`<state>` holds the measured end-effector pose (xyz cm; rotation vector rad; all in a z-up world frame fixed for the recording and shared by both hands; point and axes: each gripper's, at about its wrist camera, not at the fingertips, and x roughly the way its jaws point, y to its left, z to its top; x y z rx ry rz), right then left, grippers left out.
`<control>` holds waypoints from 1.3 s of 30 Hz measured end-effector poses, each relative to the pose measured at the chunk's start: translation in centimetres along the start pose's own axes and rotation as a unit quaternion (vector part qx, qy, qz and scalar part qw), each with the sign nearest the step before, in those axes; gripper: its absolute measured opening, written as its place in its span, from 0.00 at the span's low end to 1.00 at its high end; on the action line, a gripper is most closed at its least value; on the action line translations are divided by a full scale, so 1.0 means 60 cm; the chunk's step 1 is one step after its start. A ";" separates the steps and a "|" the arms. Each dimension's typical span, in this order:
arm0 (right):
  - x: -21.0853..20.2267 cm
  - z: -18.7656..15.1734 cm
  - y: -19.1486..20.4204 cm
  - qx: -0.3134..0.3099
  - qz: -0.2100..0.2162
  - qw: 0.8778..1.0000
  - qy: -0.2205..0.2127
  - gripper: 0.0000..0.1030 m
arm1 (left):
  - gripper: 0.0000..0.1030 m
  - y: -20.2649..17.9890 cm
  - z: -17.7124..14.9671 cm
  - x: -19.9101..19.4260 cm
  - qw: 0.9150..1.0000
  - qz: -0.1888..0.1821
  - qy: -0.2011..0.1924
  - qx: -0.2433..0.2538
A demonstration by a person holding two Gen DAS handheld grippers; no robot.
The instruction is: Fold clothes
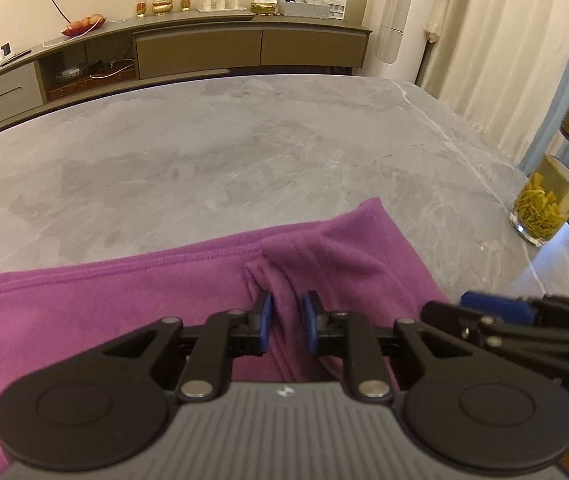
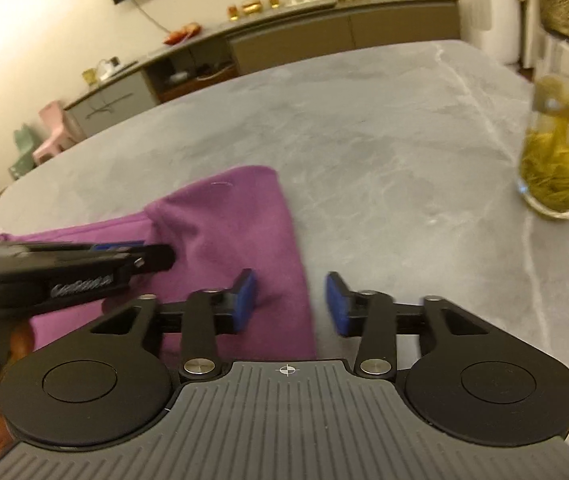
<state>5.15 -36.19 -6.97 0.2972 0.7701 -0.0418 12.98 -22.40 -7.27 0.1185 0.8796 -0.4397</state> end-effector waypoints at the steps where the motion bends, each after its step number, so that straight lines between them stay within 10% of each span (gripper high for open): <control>1: -0.004 -0.001 -0.002 0.003 -0.001 1.000 -0.004 0.48 | 0.24 0.000 -0.006 -0.004 1.000 0.003 0.000 0.008; 3: -0.003 -0.005 0.000 -0.002 -0.001 1.000 0.002 0.49 | 0.41 -0.008 -0.016 -0.011 0.999 0.026 -0.004 0.045; 6: 0.000 -0.009 0.013 -0.030 -0.005 1.000 0.006 0.46 | 0.41 -0.012 -0.019 -0.026 0.996 0.048 -0.004 0.074; 11: -0.015 -0.011 0.026 -0.046 -0.003 0.999 -0.007 0.04 | 0.37 0.001 0.005 -0.064 0.999 0.017 -0.020 0.042; 13: -0.028 -0.012 0.033 -0.055 0.006 0.998 -0.030 0.03 | 0.38 0.003 0.025 -0.078 0.999 -0.017 -0.030 0.025; 19: -0.076 -0.028 0.090 -0.107 0.072 0.986 -0.102 0.02 | 0.44 -0.004 0.072 -0.072 0.994 -0.105 -0.002 0.014; 22: -0.087 -0.038 0.121 -0.144 0.113 0.976 -0.120 0.02 | 0.14 0.025 0.057 -0.073 0.996 -0.092 0.001 0.001; 24: -0.088 -0.041 0.133 -0.156 0.136 0.971 -0.120 0.02 | 0.12 0.055 0.044 -0.081 0.995 -0.093 -0.003 -0.018; 29: -0.092 -0.024 0.113 -0.091 0.217 0.965 -0.113 0.46 | 0.12 0.204 -0.002 -0.146 0.972 -0.186 -0.053 -0.134; 39: -0.012 -0.027 0.158 -0.091 0.194 0.977 -0.004 0.27 | 0.30 0.345 -0.074 -0.094 0.953 -0.187 -0.033 -0.236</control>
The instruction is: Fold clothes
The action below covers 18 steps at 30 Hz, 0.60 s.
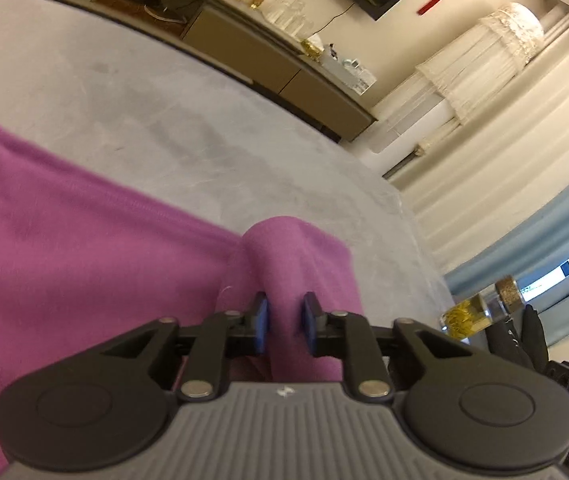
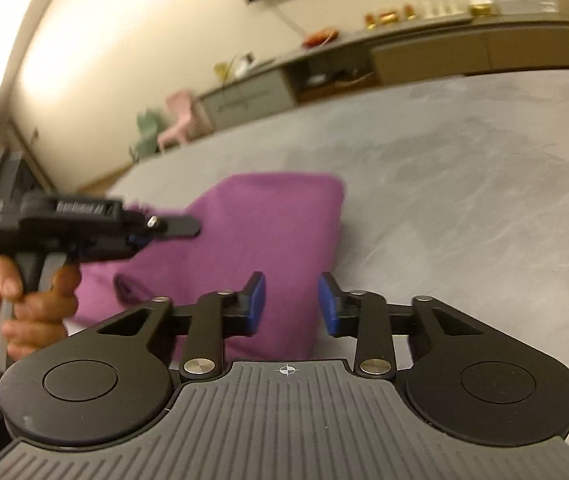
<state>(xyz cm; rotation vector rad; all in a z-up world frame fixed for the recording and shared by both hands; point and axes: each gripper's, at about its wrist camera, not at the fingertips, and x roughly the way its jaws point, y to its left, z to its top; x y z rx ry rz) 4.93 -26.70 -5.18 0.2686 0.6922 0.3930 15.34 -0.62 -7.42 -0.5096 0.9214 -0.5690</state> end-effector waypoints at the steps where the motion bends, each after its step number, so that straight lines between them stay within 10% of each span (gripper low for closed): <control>1: 0.007 -0.001 0.010 -0.011 -0.001 1.000 0.007 0.27 | 0.36 -0.001 -0.001 0.005 1.000 -0.001 0.007 0.000; 4: 0.022 -0.003 0.029 -0.030 -0.006 0.999 0.019 0.27 | 0.51 -0.013 -0.004 0.026 0.999 -0.003 0.030 0.011; 6: 0.017 -0.003 0.024 -0.029 -0.014 0.999 0.015 0.29 | 0.16 -0.036 -0.002 0.036 0.998 0.007 0.038 0.044; 7: 0.010 -0.006 0.028 -0.035 -0.025 0.999 0.006 0.34 | 0.15 -0.045 -0.001 0.034 0.998 -0.007 0.032 0.045; 12: -0.009 -0.046 0.098 -0.154 -0.054 0.986 -0.037 0.64 | 0.12 -0.038 0.006 -0.001 0.981 -0.187 -0.038 -0.018; 18: 0.052 -0.095 0.169 -0.320 -0.141 0.936 -0.028 0.71 | 0.13 0.072 -0.019 0.045 0.975 -0.147 -0.035 -0.163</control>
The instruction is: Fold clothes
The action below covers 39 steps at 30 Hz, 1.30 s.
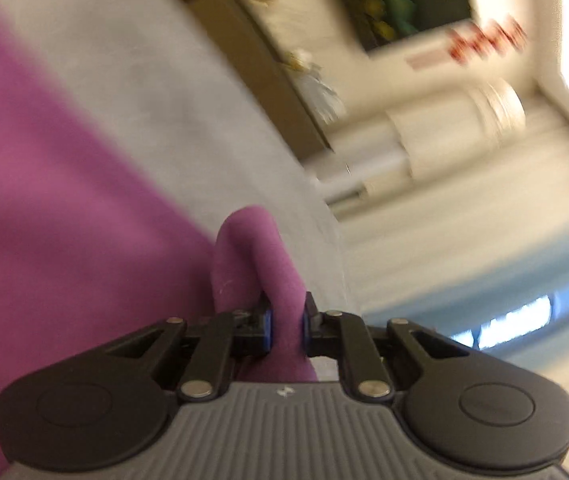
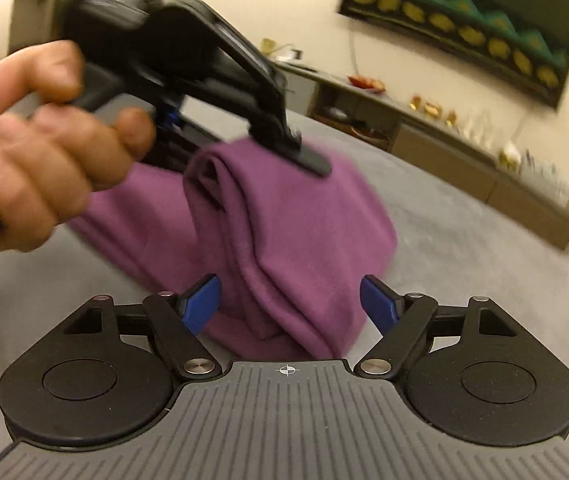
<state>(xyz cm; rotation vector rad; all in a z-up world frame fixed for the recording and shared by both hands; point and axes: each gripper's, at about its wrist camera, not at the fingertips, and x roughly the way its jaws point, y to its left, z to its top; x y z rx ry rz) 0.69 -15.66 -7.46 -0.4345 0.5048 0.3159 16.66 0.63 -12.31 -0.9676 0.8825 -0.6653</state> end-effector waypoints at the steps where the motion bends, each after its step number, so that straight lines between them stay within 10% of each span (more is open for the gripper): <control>1: 0.005 0.001 0.012 -0.018 -0.015 1.000 -0.003 0.71 | 0.13 0.007 -0.002 -0.002 1.000 0.001 -0.001 -0.006; 11: 0.055 0.014 0.073 -0.072 -0.054 0.996 -0.002 0.55 | 0.13 -0.017 0.008 0.009 0.999 -0.008 0.031 0.024; 16: 0.033 0.022 0.051 -0.071 -0.078 0.994 0.025 0.09 | 0.13 -0.023 0.005 0.013 0.997 0.004 0.039 0.059; 23: 0.009 0.005 0.040 -0.108 -0.083 0.990 0.038 0.07 | 0.16 0.002 -0.010 0.024 0.997 0.006 0.048 0.055; 27: 0.014 -0.017 0.076 -0.191 -0.098 0.976 0.042 0.07 | 0.40 -0.014 0.003 0.035 0.995 0.053 0.037 0.071; 31: 0.018 -0.024 0.093 -0.223 -0.104 0.968 0.045 0.07 | 0.13 -0.041 0.012 0.063 0.991 0.072 0.045 0.107; 33: 0.015 -0.025 0.096 -0.223 -0.101 0.969 0.044 0.07 | 0.11 -0.081 0.002 0.054 0.983 0.044 0.023 0.177; 39: 0.004 -0.029 0.086 -0.205 -0.077 0.975 0.040 0.15 | 0.13 -0.073 -0.010 0.058 0.971 0.117 0.022 0.207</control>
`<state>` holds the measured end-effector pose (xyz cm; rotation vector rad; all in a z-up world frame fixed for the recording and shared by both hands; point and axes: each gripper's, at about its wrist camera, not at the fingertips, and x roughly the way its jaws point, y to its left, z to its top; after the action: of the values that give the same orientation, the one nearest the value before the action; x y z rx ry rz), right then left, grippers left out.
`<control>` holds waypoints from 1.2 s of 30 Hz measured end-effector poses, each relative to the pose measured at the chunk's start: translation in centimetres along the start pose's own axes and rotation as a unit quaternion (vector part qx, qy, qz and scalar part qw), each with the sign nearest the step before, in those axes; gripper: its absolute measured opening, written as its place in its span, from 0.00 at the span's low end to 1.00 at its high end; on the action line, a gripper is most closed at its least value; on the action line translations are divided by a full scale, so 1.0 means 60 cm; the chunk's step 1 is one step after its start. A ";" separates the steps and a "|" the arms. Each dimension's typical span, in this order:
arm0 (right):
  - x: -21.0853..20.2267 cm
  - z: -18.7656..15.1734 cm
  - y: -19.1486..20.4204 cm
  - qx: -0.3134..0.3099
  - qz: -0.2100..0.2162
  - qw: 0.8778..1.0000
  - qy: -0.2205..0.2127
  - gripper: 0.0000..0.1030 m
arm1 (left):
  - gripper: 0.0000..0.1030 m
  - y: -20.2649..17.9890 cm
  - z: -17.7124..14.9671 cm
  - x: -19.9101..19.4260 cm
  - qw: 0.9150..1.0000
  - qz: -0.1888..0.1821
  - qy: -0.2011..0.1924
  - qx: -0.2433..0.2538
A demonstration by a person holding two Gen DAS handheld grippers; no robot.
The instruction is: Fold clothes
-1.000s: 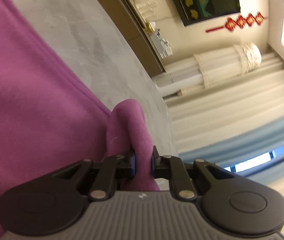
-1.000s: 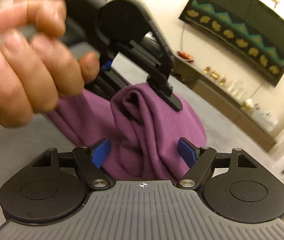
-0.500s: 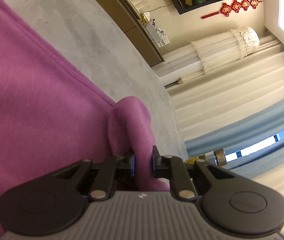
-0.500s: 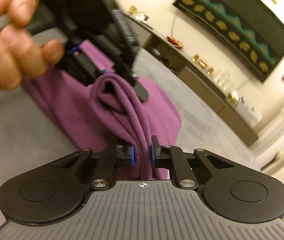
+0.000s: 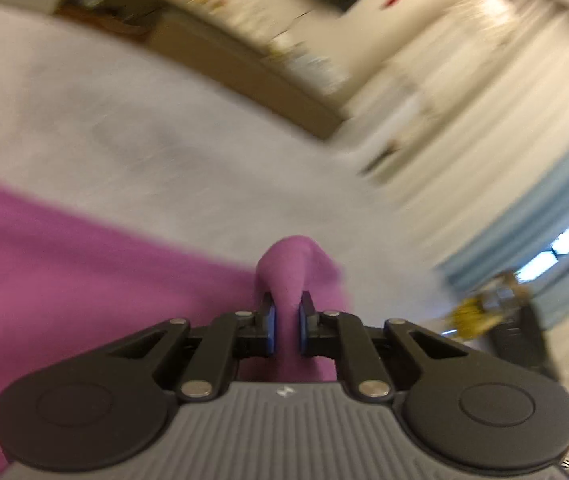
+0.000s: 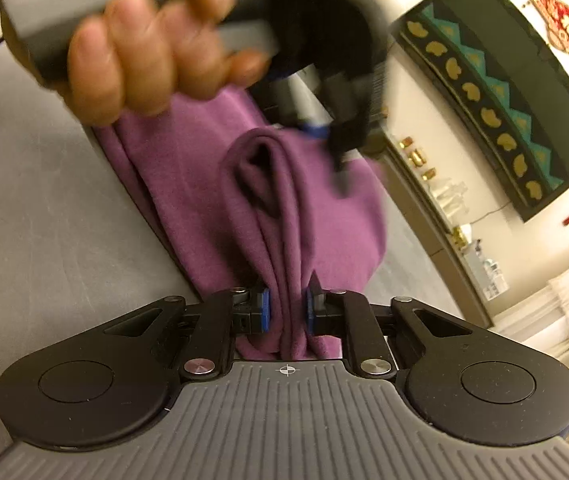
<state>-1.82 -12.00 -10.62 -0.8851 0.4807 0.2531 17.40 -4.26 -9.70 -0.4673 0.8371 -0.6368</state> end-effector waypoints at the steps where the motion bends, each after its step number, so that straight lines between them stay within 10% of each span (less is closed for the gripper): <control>1: -0.001 -0.003 -0.005 0.007 0.009 1.000 -0.003 0.17 | 0.14 0.005 -0.004 0.000 1.000 0.012 0.004 -0.003; 4: -0.003 -0.014 -0.041 0.040 0.050 0.998 -0.006 0.21 | 0.27 -0.008 -0.012 -0.008 0.999 0.048 0.007 0.009; 7: -0.015 -0.038 -0.114 0.137 0.133 0.982 -0.001 0.49 | 0.31 -0.028 -0.027 -0.044 0.997 0.074 -0.001 0.031; 11: -0.043 -0.079 -0.212 0.289 0.250 0.923 -0.044 0.41 | 0.31 -0.064 -0.046 -0.089 0.995 0.070 -0.013 0.068; 14: -0.042 -0.090 -0.257 0.366 0.250 0.893 -0.081 0.31 | 0.30 -0.092 -0.074 -0.082 0.989 0.073 0.004 0.130; 17: 0.004 -0.089 -0.251 0.378 0.218 0.900 -0.014 0.11 | 0.30 -0.112 -0.097 -0.052 0.975 0.119 0.028 0.184; 22: 0.033 -0.088 -0.224 0.337 0.211 0.916 0.051 0.07 | 0.30 -0.128 -0.117 -0.043 0.962 0.148 0.023 0.228; 28: 0.015 -0.101 -0.233 0.401 0.221 0.888 0.036 0.09 | 0.29 -0.126 -0.123 -0.055 0.963 0.149 0.020 0.224; 36: 0.080 -0.074 -0.261 0.439 0.143 0.886 0.038 0.23 | 0.30 -0.125 -0.128 -0.072 0.981 0.114 0.010 0.155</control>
<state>7.38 -25.01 -4.77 0.0709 0.7171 0.2344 6.61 -7.74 -7.40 -0.0794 0.7793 -0.5466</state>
